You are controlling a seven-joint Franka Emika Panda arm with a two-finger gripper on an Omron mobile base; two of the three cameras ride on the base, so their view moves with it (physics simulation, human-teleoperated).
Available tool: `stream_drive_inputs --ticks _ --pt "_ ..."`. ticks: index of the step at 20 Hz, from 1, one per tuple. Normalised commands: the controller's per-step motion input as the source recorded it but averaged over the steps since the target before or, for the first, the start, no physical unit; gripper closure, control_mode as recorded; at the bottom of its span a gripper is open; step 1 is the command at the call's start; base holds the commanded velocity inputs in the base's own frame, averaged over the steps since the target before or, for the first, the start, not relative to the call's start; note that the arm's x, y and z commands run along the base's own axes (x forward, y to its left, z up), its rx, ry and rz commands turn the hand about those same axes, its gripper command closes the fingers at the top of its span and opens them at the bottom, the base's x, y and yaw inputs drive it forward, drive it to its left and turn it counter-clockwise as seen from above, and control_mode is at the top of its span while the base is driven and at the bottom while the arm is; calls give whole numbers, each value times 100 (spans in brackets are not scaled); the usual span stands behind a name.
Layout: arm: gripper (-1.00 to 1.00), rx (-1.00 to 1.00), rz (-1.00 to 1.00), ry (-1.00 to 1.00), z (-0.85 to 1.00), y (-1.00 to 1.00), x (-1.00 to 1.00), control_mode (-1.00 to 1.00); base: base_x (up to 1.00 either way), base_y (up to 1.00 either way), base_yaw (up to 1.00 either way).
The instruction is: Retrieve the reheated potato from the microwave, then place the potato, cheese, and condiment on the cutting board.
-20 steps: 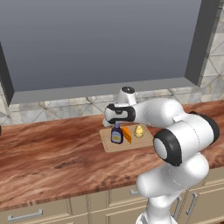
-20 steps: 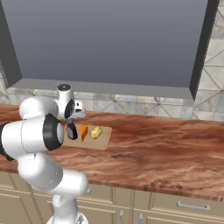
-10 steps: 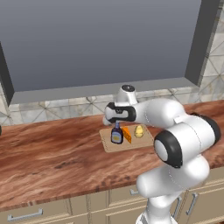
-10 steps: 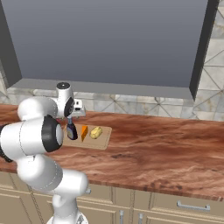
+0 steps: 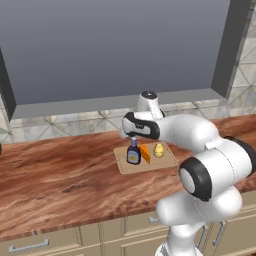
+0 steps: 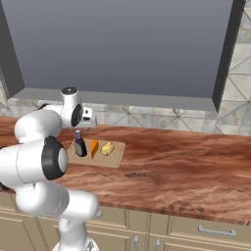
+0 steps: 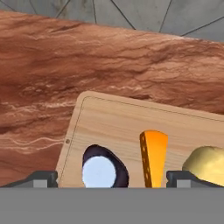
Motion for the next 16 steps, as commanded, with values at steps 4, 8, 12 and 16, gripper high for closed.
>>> stream_drive_inputs --ticks 4,8,12,16 --pt "-100 0 -18 0 3 -30 -49 -100 0 0 0" --pt "-100 0 -19 0 0 -32 -63 -100 0 0 0" --pt "-100 0 -19 0 0 -28 -68 -100 0 0 0" --pt "-100 0 -18 0 0 -31 -73 -100 0 0 0"
